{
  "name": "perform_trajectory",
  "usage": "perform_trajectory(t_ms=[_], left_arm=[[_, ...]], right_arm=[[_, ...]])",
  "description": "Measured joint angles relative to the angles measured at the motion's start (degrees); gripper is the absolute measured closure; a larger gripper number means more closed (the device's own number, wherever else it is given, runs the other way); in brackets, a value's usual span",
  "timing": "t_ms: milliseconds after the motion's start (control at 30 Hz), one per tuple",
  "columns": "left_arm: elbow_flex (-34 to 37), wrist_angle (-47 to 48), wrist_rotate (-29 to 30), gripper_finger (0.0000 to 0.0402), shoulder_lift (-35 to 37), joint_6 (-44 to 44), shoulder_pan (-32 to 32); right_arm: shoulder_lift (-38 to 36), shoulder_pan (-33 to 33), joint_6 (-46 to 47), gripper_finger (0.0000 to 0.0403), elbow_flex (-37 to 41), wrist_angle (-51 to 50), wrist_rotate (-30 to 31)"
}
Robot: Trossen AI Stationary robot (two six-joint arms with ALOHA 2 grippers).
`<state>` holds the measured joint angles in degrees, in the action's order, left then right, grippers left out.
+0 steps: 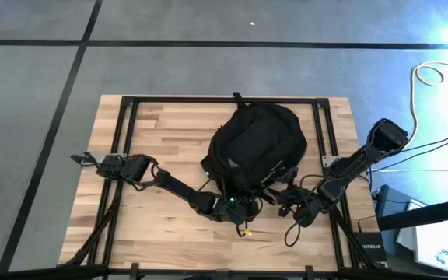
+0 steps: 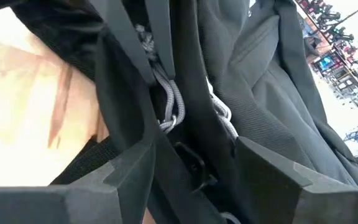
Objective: Unpack backpack
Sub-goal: Open the black backpack
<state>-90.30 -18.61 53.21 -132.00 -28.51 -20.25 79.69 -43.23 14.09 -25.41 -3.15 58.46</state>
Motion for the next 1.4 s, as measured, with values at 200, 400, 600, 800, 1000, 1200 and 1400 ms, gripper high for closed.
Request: perform_trajectory(t_ms=[200, 400, 600, 800, 1000, 1200, 1400], left_arm=[[0.00, 0.00, 0.00, 0.0398, 0.00, 0.00, -0.04], [0.00, 0.00, 0.04, 0.0398, 0.00, 0.00, -0.11], [0.00, 0.00, 0.43, 0.0398, 0.00, 0.00, -0.55], [0.00, 0.04, 1.70, 0.0398, 0.00, -0.60, -1.22], [0.01, 0.09, 2.56, 0.0398, 0.00, -0.82, -1.79], [0.02, 0.09, 3.47, 0.0398, 0.00, -1.96, -2.32], [0.02, 0.67, 4.65, 0.0398, 0.00, -1.98, -2.87]], right_arm=[[1.32, 0.52, -1.43, 0.0196, -0.02, -0.04, -0.37], [1.96, 0.52, -2.40, 0.0216, -0.02, -0.13, -1.29], [1.96, 0.52, -2.07, 0.0270, -0.02, -0.42, -0.96], [1.96, 0.52, -2.05, 0.0320, -0.04, -1.47, -0.64], [1.96, 0.52, -1.82, 0.0376, -0.04, -1.36, -0.52], [1.96, 0.52, -2.12, 0.0399, -0.04, -1.36, -0.52], [1.93, 0.52, -1.90, 0.0402, -0.04, -1.20, -0.52]])
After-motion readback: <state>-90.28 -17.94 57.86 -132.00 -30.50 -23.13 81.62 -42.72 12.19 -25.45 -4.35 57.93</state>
